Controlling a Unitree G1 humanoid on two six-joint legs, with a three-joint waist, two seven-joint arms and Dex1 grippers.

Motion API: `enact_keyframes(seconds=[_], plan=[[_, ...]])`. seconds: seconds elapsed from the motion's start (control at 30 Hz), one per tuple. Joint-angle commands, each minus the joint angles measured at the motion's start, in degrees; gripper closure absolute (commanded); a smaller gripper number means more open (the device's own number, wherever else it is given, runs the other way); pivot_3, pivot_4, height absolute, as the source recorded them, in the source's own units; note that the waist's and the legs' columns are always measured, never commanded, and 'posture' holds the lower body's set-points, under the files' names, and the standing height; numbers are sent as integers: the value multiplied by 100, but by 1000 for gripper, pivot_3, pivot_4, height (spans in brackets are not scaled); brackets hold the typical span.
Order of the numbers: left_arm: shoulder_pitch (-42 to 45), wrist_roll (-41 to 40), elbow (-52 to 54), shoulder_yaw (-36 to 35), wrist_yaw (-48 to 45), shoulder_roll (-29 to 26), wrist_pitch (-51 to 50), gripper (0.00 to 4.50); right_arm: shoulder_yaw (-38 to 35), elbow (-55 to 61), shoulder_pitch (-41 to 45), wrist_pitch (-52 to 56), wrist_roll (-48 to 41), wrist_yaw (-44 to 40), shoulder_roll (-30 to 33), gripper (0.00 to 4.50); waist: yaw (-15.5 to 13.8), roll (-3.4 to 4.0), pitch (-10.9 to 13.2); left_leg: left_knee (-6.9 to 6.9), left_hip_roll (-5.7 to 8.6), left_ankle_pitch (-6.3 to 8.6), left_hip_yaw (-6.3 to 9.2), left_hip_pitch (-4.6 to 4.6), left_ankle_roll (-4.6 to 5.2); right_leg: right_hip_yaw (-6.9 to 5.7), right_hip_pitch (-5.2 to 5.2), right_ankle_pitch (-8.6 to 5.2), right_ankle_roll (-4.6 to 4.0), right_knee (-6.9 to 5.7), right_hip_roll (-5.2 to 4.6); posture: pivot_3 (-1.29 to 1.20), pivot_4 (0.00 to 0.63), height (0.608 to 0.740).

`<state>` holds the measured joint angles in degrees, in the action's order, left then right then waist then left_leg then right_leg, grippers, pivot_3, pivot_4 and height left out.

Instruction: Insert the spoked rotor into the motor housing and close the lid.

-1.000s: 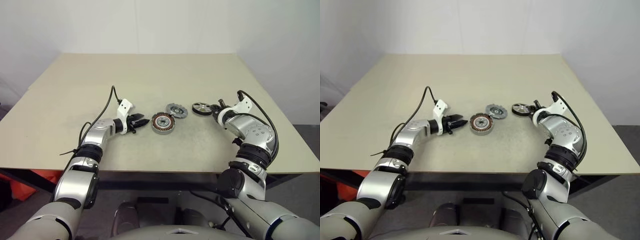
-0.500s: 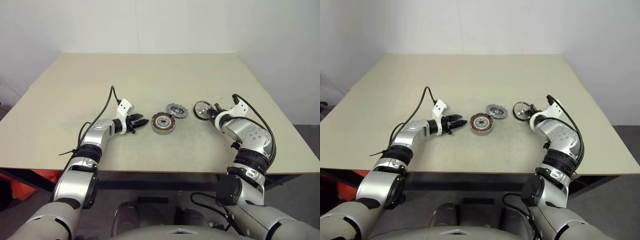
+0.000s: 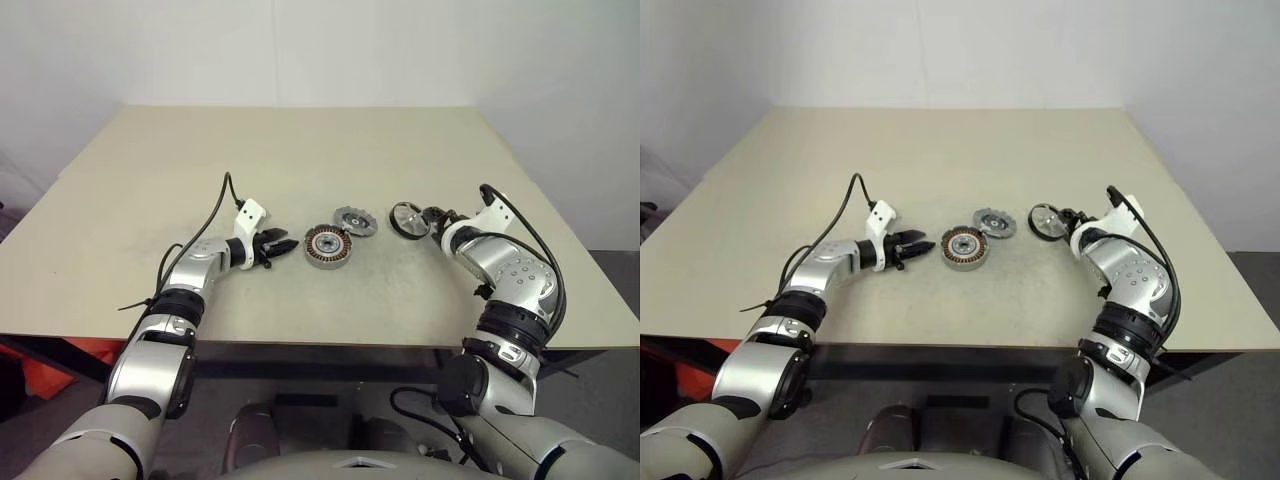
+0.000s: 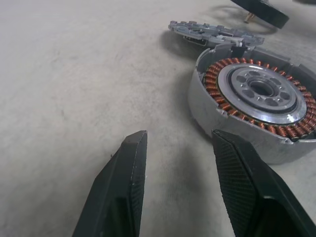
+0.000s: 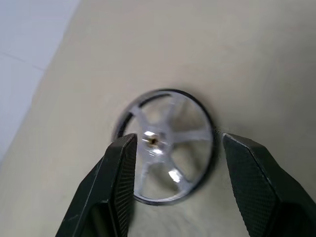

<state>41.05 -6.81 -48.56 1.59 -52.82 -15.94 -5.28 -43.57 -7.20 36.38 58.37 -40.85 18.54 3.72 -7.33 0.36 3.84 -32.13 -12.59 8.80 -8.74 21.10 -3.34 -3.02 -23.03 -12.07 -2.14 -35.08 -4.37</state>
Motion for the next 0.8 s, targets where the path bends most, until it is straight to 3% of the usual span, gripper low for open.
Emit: enact_keyframes(seconds=[0.03, 0.3, 0.8], plan=[[24, -19, 174, -36, -9, -65, 89, 2302, -236, 217, 34, 78, -448, 277, -130, 1667, 5, 1, 0, 0, 0, 0, 0, -1, 0, 0, 0, 0, 0, 0, 0, 0, 0, 740], [38, -2, 181, -31, -66, -175, 93, 2302, -407, 51, 68, -86, -986, 620, -437, 1667, 8, 4, -1, 1, -1, -1, 0, -1, -1, 0, -3, 0, 1, -1, 0, 0, 0, 740], [19, 17, 207, -27, 0, -219, 124, 2302, 72, -1341, 409, -1285, -876, -41, -183, 1667, 17, 4, -1, 0, -1, -2, 0, 2, -3, 0, -3, -1, 2, -1, 0, 0, 0, 740]])
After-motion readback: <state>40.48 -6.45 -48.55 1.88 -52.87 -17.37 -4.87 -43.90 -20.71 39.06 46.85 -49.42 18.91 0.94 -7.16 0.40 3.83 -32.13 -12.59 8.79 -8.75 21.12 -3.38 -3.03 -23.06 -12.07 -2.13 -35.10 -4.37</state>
